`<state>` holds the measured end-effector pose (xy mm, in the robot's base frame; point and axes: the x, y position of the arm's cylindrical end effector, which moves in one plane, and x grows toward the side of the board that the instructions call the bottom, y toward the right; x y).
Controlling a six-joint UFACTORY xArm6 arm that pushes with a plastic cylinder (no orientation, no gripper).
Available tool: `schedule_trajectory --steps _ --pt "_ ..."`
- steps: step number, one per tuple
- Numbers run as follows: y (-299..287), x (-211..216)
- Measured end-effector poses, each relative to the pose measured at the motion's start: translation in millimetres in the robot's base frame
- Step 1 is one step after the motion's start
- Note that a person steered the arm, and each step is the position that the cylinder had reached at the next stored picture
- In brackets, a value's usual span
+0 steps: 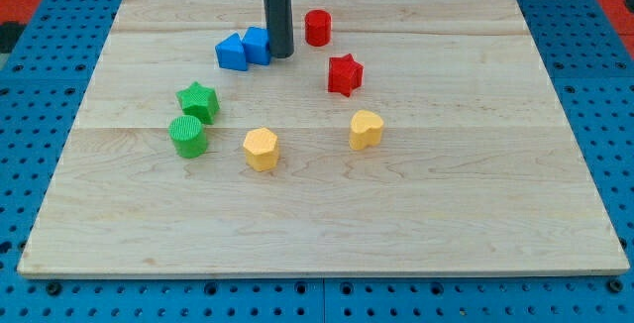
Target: Slide blue towards the center of thr board
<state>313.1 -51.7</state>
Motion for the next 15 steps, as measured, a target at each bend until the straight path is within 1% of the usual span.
schedule_trajectory --steps 1,2,3,4,5,6,7,8,9,12,13,14,15 --pt "31.4 0.0" --pt "32.4 -31.8" --pt "-3.3 -70.8" --pt "-53.1 -73.3" --pt "-49.1 -51.7" --pt "-38.1 -15.1" --pt "-42.9 8.0" --pt "-13.5 -6.9" --pt "-34.4 -9.1" --pt "-35.2 -13.0" --pt "-24.5 1.6" --pt "-39.2 25.9" --pt "-23.4 66.6"
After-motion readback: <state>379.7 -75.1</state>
